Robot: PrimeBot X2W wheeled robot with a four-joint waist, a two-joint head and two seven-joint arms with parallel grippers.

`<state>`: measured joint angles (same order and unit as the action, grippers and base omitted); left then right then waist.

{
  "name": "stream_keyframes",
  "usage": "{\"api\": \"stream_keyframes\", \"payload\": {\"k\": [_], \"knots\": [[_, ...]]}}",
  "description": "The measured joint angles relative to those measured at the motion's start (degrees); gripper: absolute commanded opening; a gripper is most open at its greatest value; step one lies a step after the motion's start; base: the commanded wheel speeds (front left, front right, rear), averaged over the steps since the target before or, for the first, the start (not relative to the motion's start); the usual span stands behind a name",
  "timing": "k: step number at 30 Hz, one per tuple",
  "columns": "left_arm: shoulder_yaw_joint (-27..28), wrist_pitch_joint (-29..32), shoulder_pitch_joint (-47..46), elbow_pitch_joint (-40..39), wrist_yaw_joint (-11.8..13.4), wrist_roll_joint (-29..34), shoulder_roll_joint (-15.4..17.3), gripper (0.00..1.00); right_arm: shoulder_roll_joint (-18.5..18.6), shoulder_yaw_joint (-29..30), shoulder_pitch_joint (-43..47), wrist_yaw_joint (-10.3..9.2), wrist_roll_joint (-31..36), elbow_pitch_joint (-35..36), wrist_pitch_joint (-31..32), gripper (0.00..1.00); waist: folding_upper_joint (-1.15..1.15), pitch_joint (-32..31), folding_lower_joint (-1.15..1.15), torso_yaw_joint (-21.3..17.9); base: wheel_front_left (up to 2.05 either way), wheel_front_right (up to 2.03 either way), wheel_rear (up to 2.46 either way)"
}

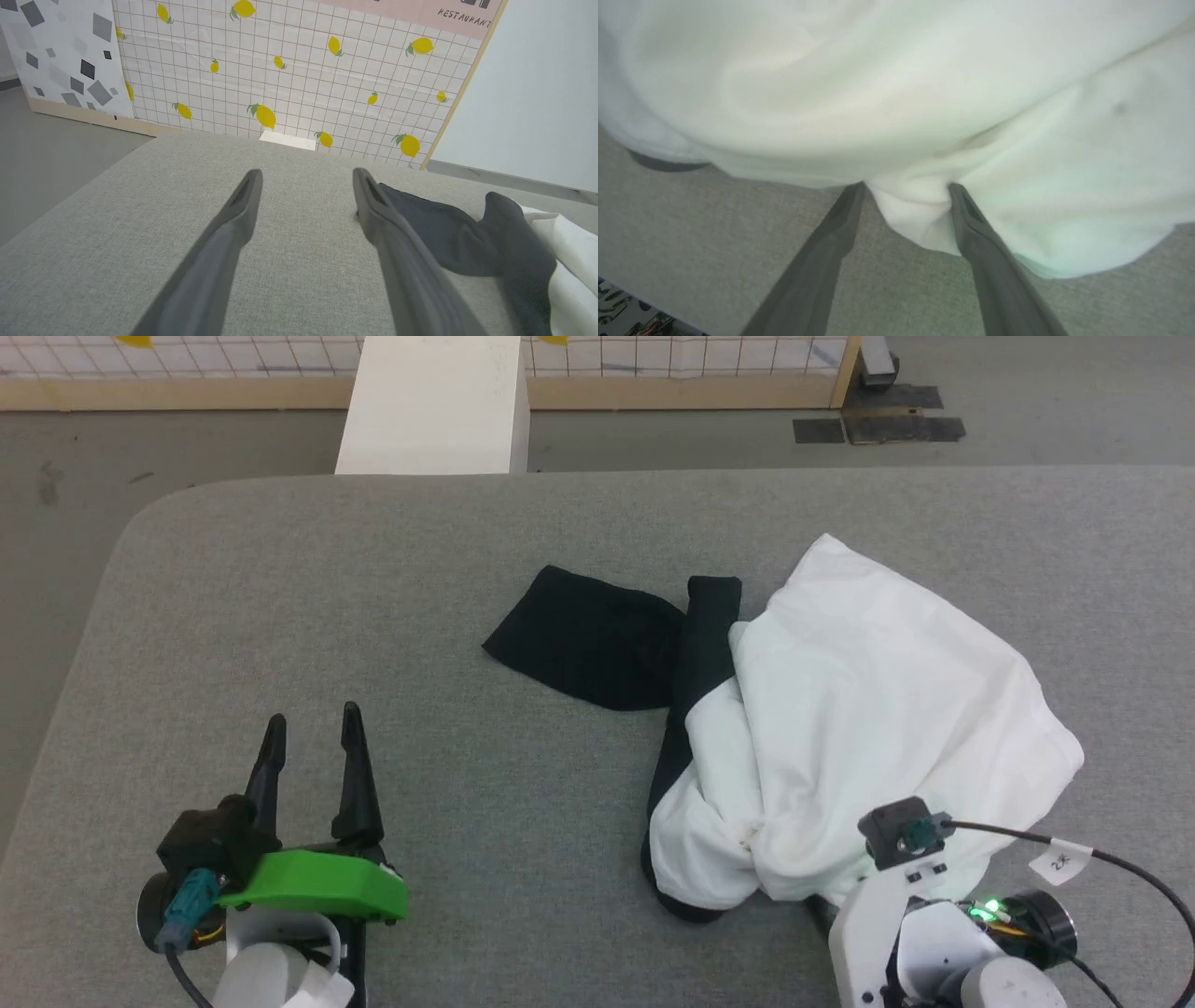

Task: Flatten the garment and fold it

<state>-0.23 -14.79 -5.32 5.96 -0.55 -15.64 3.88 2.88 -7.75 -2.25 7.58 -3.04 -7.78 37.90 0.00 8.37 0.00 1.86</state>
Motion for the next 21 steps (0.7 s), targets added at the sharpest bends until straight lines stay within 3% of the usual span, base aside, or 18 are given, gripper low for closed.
{"api": "stream_keyframes", "payload": {"k": [1,6,12,17,21], "knots": [[0.34,0.0,0.0,0.1,-0.22,0.05,-0.12,1.0,0.0,0.37,-0.34,0.0,0.18,0.0,-0.19,0.0,0.0,0.16,0.0,0.04,0.0,0.0,0.0],[1.41,0.0,-0.02,0.27,-0.99,0.76,-0.44,1.0,-0.11,5.09,-0.69,0.01,-0.36,1.49,-6.32,0.0,0.0,-0.09,0.0,-0.43,0.0,0.0,0.0],[1.58,0.0,-0.01,0.38,-1.51,1.53,-0.73,1.0,-0.1,19.09,0.64,0.01,-0.51,6.97,-12.73,0.0,0.0,-1.56,0.0,-1.13,0.0,0.0,0.0],[1.41,0.0,0.12,0.74,-1.93,2.13,-0.79,1.0,-0.02,29.76,2.85,0.01,0.2,8.35,-12.27,0.0,0.0,-2.74,0.01,-2.06,0.0,0.0,0.0],[0.56,0.0,0.63,1.2,-1.94,2.12,-0.83,1.0,0.0,35.78,3.21,0.01,0.47,5.3,-11.05,0.0,0.0,-3.44,0.0,-2.91,0.0,0.0,0.0]]}}
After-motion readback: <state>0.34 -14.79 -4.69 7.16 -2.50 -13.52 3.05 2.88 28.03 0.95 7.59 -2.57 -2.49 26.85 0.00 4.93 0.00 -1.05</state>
